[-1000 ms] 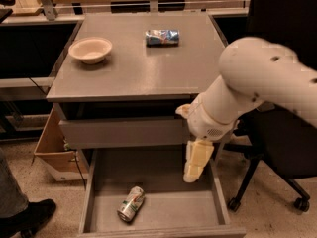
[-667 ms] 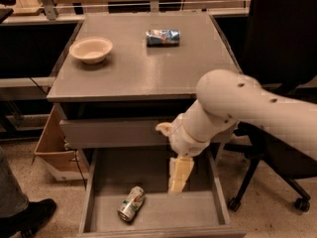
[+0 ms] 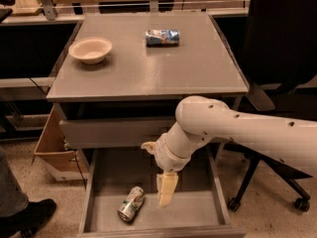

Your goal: Pick 7up can from middle drawer and place on counter

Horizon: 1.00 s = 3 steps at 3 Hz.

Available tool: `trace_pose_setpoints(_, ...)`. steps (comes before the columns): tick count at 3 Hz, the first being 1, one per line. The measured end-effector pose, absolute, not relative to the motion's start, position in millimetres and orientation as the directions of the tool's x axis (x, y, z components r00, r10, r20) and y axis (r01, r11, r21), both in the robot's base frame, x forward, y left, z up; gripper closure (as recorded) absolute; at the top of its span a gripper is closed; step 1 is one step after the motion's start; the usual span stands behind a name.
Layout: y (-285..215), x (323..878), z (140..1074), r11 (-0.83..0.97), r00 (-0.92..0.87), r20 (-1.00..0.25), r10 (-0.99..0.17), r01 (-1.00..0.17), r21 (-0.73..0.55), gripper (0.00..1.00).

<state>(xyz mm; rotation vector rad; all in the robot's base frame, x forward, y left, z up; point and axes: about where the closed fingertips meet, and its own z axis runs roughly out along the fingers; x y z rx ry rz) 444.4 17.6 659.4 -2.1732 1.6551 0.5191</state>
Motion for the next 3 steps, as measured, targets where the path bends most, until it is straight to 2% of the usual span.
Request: trace_pose_setpoints(3, 41, 496, 532, -0.311, 0.296, -0.445, -0.845, -0.95, -0.041, 0.0)
